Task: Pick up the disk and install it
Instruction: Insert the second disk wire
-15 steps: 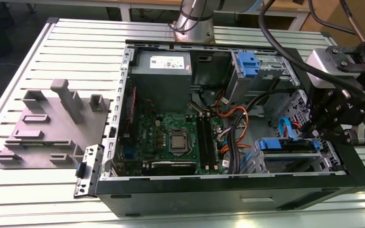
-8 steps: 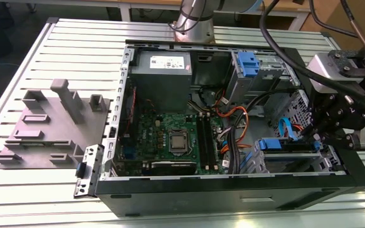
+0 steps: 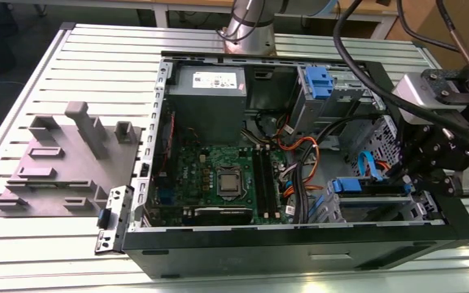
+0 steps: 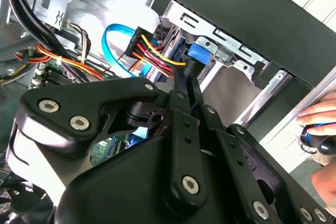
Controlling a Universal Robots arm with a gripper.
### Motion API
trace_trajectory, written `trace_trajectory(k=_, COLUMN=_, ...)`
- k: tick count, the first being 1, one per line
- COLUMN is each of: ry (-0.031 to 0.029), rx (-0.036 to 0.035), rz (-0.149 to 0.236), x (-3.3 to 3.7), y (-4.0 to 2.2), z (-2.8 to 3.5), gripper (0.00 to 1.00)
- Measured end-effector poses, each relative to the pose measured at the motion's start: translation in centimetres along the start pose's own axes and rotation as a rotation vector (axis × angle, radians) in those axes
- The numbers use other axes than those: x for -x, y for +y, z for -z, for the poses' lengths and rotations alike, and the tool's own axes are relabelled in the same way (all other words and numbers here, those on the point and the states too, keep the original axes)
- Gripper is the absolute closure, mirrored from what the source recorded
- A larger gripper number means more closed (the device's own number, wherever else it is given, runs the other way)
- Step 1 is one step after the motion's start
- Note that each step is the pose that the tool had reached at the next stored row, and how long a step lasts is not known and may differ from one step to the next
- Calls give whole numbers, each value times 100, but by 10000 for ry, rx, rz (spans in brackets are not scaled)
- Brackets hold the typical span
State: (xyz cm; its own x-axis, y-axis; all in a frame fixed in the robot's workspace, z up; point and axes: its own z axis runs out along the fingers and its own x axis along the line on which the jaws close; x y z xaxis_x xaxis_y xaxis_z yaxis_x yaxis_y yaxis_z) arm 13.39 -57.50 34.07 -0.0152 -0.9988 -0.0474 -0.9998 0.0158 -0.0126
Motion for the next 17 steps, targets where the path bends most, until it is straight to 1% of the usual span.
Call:
trace_trajectory(k=10, ry=-6, rx=0, rz=0, x=0, y=0, z=-7, gripper=83)
trace_trajectory(k=11, ry=-5, rx=0, rz=0, x=0, y=0, z=-6, gripper=76)
trace_trajectory(k=14, ry=-5, rx=0, rz=0, x=0, y=0, z=-11, gripper=76)
trace_trajectory(k=17, ry=-4, rx=0, rz=-2, x=-2, y=0, z=-33, gripper=76)
